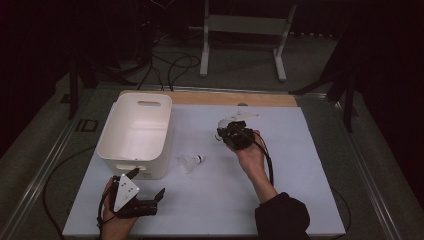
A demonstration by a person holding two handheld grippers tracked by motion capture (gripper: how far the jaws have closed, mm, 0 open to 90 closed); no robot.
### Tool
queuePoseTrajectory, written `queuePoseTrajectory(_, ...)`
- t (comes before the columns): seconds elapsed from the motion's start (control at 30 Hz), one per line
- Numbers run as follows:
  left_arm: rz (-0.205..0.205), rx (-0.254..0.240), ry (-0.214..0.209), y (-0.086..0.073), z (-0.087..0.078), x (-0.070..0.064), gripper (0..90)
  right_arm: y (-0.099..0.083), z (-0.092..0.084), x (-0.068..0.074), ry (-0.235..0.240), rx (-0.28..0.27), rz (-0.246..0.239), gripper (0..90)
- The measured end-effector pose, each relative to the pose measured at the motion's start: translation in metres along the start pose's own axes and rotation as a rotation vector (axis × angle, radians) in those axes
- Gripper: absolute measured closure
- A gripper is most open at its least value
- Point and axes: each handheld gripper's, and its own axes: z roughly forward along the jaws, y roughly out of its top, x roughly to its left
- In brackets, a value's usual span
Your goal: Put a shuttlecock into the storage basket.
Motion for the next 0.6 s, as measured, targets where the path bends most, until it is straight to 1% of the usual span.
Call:
queuePoseTrajectory(0.23,-0.002,-0.001,0.0,0.0,0.0002,0.0,0.3,0.0009,0.0007,0.0035,0.009,-0.005,0.005,89.5)
queuePoseTrajectory(0.33,-0.002,-0.001,0.0,-0.0001,0.0002,-0.0001,0.3,0.0012,0.0012,0.0041,0.009,-0.005,-0.003,89.5)
queuePoseTrajectory(0.6,-0.003,-0.002,0.001,0.0,0.0001,0.0,0.3,0.001,0.0021,0.0055,0.013,-0.003,-0.003,89.5)
